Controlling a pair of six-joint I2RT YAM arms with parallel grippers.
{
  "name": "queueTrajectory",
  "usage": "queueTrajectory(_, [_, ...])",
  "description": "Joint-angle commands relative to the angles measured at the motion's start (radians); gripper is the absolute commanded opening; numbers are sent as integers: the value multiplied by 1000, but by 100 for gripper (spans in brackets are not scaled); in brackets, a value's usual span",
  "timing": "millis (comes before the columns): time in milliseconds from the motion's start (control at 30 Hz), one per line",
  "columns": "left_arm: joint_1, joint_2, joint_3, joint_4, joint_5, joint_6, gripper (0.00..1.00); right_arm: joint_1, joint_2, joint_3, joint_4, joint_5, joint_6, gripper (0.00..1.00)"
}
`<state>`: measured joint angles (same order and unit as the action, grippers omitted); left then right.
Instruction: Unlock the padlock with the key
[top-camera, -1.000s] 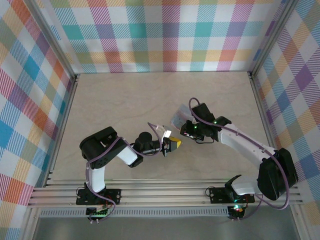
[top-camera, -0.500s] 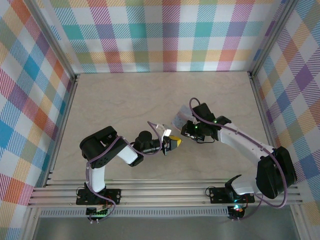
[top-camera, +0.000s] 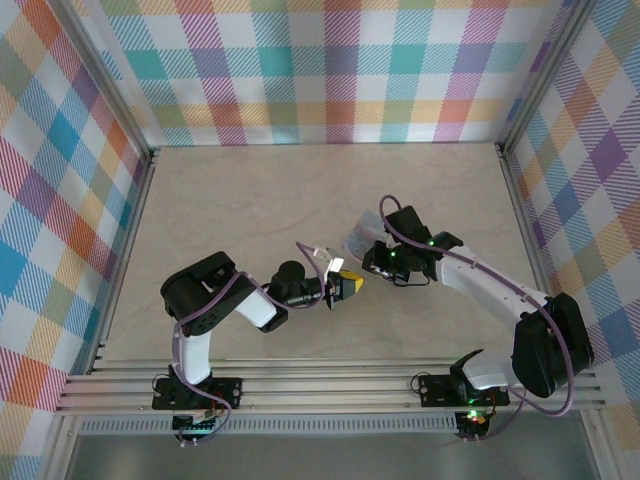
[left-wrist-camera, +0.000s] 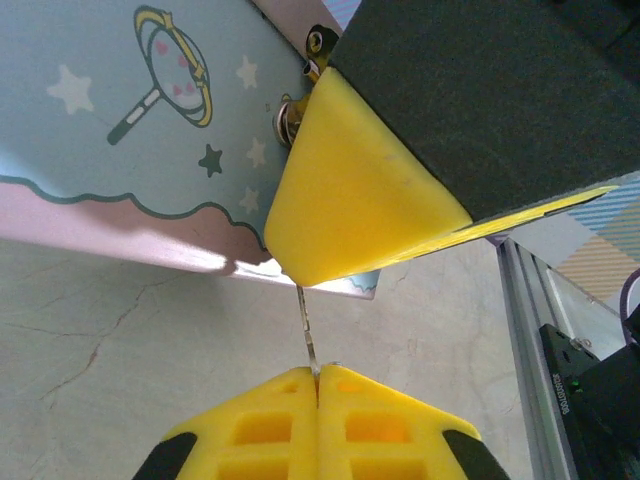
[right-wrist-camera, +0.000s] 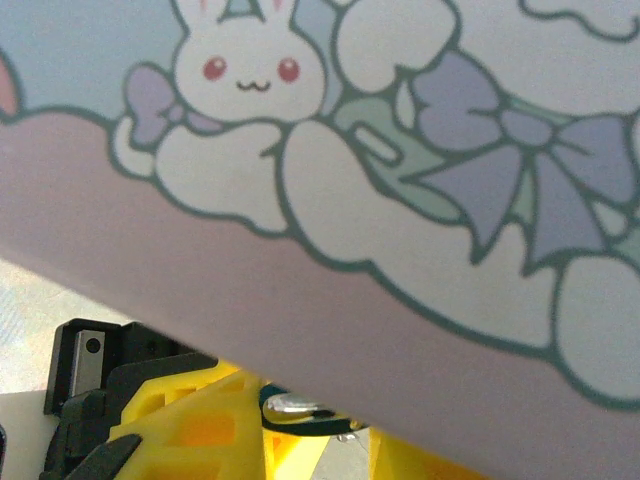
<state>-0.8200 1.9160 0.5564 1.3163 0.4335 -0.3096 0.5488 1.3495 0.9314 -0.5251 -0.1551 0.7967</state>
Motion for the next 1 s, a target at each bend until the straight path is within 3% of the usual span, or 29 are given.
queueTrajectory(0, [8, -11, -1, 57, -14, 45, 0, -8, -6, 7, 7, -38, -18, 0])
queueTrajectory(967, [4, -50, -36, 55, -7, 61, 0, -46, -25, 14, 9, -129, 7, 0])
